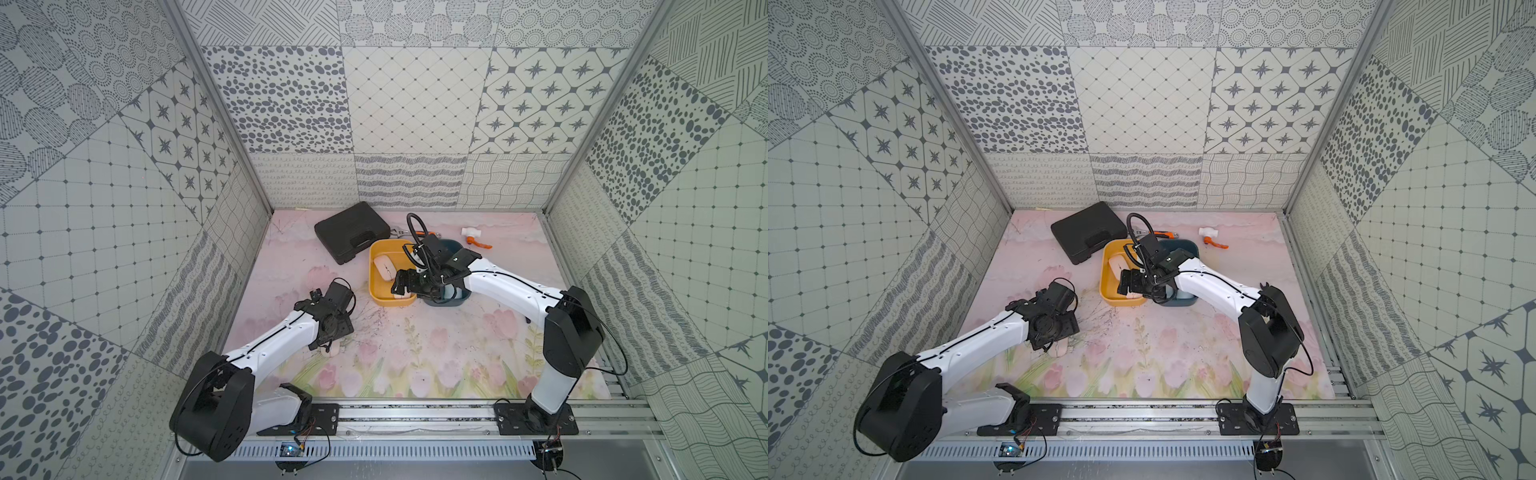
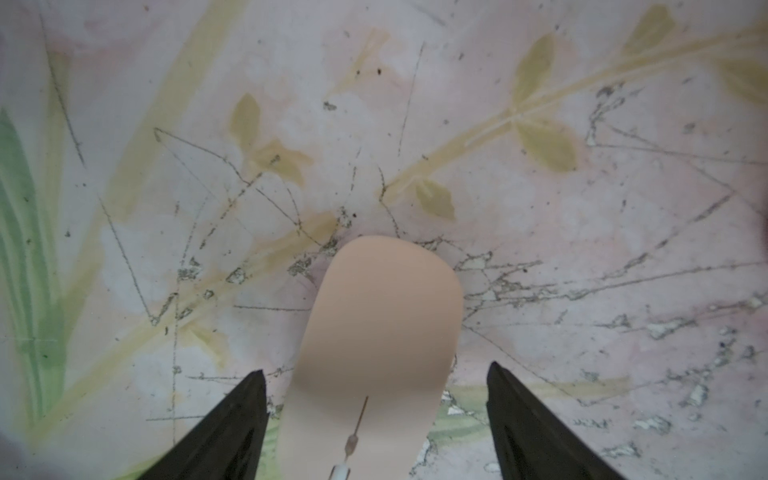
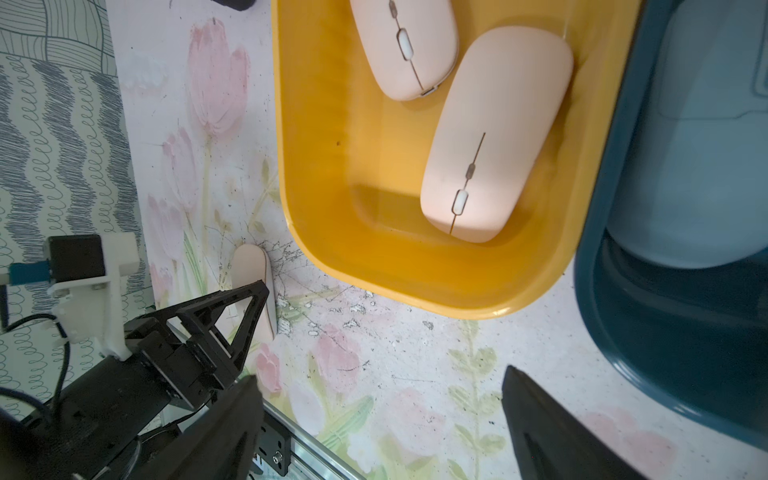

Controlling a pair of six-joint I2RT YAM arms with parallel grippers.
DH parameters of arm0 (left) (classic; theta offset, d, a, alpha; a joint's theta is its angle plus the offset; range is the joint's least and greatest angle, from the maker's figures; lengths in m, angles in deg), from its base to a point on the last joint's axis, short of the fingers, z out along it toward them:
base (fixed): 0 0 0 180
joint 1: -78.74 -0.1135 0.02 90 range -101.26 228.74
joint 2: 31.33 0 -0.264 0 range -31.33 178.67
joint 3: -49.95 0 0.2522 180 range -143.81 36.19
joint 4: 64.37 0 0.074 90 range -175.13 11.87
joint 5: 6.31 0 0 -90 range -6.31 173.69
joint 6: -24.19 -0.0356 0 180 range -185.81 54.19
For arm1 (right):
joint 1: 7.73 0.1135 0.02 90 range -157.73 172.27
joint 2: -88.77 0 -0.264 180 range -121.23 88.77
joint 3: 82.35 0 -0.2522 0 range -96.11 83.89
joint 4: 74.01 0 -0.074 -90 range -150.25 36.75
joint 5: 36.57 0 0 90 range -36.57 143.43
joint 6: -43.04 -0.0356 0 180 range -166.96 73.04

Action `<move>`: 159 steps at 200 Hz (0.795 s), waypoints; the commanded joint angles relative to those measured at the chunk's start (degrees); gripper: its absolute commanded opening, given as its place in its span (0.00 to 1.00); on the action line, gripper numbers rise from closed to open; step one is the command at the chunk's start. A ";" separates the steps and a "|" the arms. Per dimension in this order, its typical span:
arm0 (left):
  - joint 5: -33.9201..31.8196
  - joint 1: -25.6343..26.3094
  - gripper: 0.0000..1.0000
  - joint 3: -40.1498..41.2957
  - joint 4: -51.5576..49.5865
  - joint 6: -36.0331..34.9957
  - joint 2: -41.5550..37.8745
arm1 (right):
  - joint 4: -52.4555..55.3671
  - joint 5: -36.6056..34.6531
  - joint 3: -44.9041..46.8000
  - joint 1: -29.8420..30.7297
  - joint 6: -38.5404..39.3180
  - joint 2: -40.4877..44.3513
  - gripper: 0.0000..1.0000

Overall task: Place the mice by color into the storage box
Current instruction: Pick up the mouse from the center of the board.

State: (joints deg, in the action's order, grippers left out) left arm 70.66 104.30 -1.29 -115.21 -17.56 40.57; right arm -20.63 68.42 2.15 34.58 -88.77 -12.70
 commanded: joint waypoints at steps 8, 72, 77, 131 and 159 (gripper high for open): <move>-0.85 -0.94 0.86 -2.01 -0.18 -1.19 3.63 | -2.11 0.01 0.70 -0.27 -0.47 -0.57 0.95; -0.16 -0.86 0.84 -1.49 -0.85 1.16 4.65 | -2.92 0.57 1.39 -0.51 -0.98 -1.14 0.95; 0.00 -0.86 0.84 -1.31 -0.90 1.46 4.49 | -2.99 0.58 1.39 -0.51 -0.93 -1.23 0.95; 0.94 -0.61 0.83 0.02 -1.55 3.91 4.45 | -3.58 0.75 1.84 -0.72 -1.14 -1.50 0.95; 1.28 -0.19 0.83 1.46 0.17 4.87 5.88 | -3.67 0.77 2.01 -0.75 -1.09 -1.45 0.95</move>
State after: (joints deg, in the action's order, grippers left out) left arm 71.18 103.84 -1.09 -114.89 -15.20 45.25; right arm -22.29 68.88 3.44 34.03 -89.16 -13.09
